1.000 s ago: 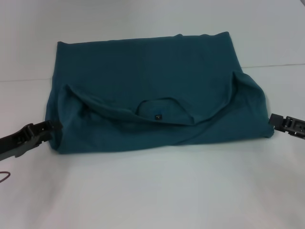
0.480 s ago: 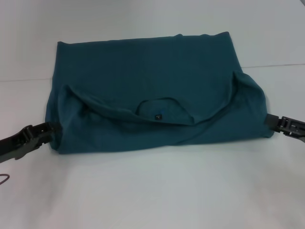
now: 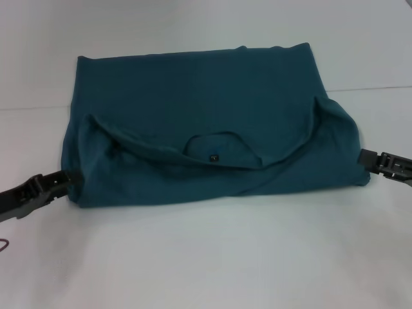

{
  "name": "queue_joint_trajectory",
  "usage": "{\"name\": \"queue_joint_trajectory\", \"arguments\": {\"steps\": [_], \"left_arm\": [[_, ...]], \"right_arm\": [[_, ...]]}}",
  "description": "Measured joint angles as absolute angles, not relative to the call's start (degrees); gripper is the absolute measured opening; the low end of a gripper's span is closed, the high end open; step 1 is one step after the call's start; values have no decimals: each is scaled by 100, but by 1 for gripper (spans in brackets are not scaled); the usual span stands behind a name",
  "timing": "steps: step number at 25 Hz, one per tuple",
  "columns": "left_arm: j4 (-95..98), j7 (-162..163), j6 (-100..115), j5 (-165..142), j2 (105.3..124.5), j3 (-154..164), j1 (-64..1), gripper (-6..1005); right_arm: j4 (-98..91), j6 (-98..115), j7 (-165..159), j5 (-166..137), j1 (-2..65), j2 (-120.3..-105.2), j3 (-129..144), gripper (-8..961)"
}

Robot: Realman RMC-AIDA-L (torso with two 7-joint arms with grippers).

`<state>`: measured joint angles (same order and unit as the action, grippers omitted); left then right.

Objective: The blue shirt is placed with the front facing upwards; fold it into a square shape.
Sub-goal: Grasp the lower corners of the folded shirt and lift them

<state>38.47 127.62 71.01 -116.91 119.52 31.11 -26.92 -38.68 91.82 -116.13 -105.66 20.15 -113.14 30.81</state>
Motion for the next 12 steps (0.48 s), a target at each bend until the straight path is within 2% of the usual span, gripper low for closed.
{"name": "queue_joint_trajectory", "arguments": {"steps": [12], "left_arm": [[3838,11556,6864,-11727,11996,3307,-2698,494]], "right_arm": [[-3861,9082,-11488,-10635,2046,-11315,3060,765]]}}
